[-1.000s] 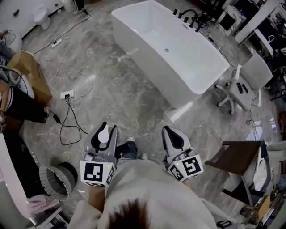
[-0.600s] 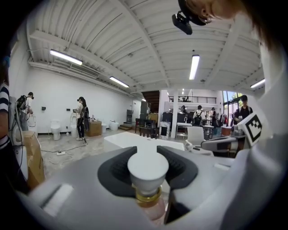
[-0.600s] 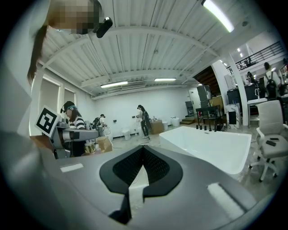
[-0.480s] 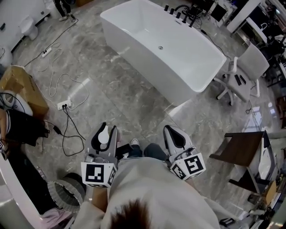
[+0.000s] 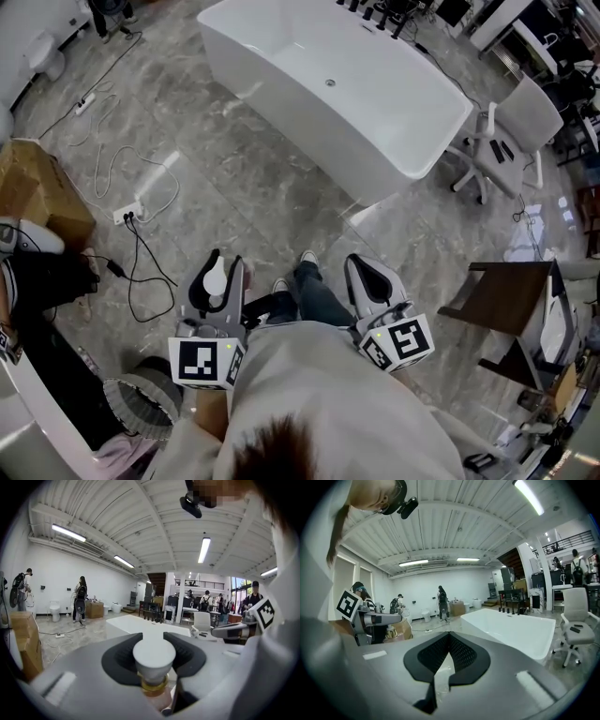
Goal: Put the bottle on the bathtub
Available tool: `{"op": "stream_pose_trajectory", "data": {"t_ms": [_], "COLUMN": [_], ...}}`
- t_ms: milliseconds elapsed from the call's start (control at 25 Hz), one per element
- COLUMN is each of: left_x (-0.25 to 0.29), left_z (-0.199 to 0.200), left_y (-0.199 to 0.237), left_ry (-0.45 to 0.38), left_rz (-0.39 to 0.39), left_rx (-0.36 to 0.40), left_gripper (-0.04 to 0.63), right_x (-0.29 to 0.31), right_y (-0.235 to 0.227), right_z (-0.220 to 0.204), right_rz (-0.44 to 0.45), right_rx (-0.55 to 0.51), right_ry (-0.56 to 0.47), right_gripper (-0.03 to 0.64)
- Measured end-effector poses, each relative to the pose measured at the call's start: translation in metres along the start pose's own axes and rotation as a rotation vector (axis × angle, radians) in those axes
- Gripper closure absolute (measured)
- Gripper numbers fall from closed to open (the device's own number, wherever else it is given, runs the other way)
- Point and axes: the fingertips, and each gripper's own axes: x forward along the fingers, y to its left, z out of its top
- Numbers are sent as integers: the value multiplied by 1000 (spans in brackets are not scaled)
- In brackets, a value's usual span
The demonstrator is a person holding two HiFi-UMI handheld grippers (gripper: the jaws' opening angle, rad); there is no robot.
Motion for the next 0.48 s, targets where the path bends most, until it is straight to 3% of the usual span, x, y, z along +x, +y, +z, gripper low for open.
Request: {"op": "stream_pose_trajectory", "data": {"t_ms": [480], "left_x": [44], "left_z": [10], "left_y": [7], "left_ry": [2], "left_rz": [56], "left_rx": [-4], "left_gripper": [411], "right_x": [46], "right_y": [-42], "right_z": [10], "right_rz": [38], "right_rx": [-31], "right_ry": [40], "right_gripper": [618]}}
